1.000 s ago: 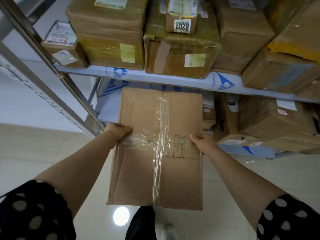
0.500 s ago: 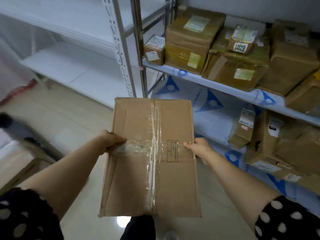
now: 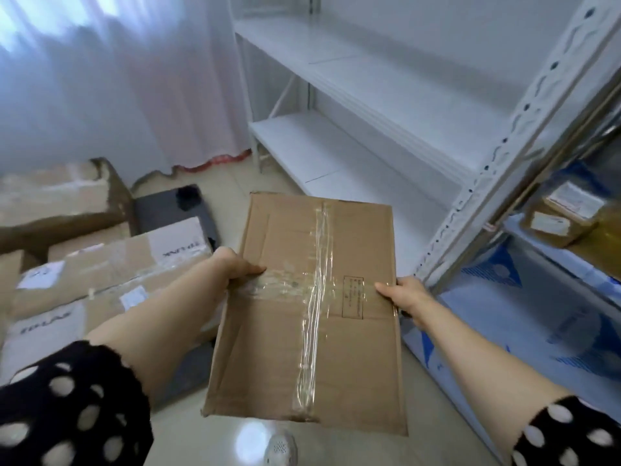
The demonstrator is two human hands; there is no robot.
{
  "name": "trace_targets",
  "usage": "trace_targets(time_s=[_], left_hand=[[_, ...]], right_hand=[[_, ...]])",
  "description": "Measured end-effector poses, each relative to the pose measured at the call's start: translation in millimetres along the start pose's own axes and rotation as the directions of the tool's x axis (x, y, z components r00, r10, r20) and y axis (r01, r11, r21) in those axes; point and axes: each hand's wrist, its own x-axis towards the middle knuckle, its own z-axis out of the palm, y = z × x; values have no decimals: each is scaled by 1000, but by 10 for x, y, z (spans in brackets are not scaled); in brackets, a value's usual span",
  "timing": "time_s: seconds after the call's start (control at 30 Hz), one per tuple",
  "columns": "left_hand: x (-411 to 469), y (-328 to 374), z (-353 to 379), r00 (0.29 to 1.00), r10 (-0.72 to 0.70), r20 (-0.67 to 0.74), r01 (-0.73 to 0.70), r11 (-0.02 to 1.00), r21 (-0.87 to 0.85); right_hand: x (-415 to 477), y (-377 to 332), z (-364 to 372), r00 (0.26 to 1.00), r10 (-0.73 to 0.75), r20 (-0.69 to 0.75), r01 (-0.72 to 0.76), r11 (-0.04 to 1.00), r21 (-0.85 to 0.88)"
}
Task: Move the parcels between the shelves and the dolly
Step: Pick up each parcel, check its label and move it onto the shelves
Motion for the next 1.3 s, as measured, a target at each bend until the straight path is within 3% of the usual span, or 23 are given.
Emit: trace_targets(time_s=[0.23, 0.47, 0.73, 0.87, 1.3], left_hand=[[889, 318, -838, 999, -12, -41, 11, 999, -38], [1887, 894, -1099, 991, -27, -129, 16, 997, -81], [3223, 1704, -1264, 971, -152, -183, 118, 976, -183], [3857, 1945, -1432, 952, -249, -177, 184, 929, -320], [6071, 2148, -2618, 890, -374, -259, 221, 853, -473]], right_hand=[[806, -1049, 557, 995, -75, 73, 77, 997, -20], [1929, -1927, 750, 989, -117, 93, 125, 988, -92], [3609, -3147, 885, 968, -168, 188, 194, 973, -128], [4290, -3786, 1064, 955, -187, 228, 223, 965, -141], [6173, -5599, 2730, 902, -175, 394, 293, 919, -263]])
